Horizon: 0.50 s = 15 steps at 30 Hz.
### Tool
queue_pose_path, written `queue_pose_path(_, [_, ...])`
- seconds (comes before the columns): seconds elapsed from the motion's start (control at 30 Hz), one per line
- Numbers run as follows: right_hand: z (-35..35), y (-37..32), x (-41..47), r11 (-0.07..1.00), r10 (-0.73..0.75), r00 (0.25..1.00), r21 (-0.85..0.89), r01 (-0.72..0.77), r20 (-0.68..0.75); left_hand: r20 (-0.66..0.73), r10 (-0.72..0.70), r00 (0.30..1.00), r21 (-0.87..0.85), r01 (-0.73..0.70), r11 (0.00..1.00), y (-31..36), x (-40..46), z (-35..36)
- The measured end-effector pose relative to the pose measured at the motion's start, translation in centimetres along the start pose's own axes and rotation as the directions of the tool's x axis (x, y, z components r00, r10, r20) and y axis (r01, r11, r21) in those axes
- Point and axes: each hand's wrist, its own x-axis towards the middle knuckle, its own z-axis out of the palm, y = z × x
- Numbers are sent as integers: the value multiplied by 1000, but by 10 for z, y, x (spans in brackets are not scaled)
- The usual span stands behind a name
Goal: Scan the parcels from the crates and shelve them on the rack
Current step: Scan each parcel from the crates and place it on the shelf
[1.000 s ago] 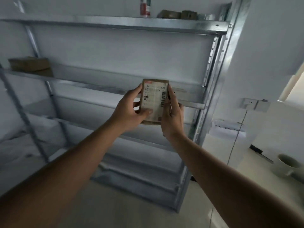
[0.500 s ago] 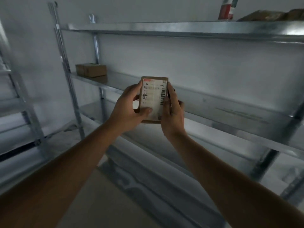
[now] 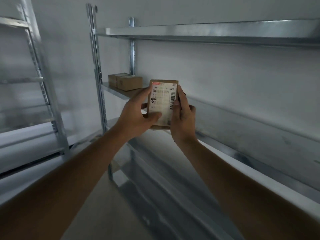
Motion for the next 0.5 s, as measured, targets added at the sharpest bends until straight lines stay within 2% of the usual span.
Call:
queue_pose_path(0.27, [140,33,76,996,48,997,-71,-52,-56,67,-37,997,-45,40,998,-132,82,-72])
queue_pose_path(0.5, [231,52,144,984,111,988,-130,-125,-111,150,-4,989,-54,12,998,-224,162,-119])
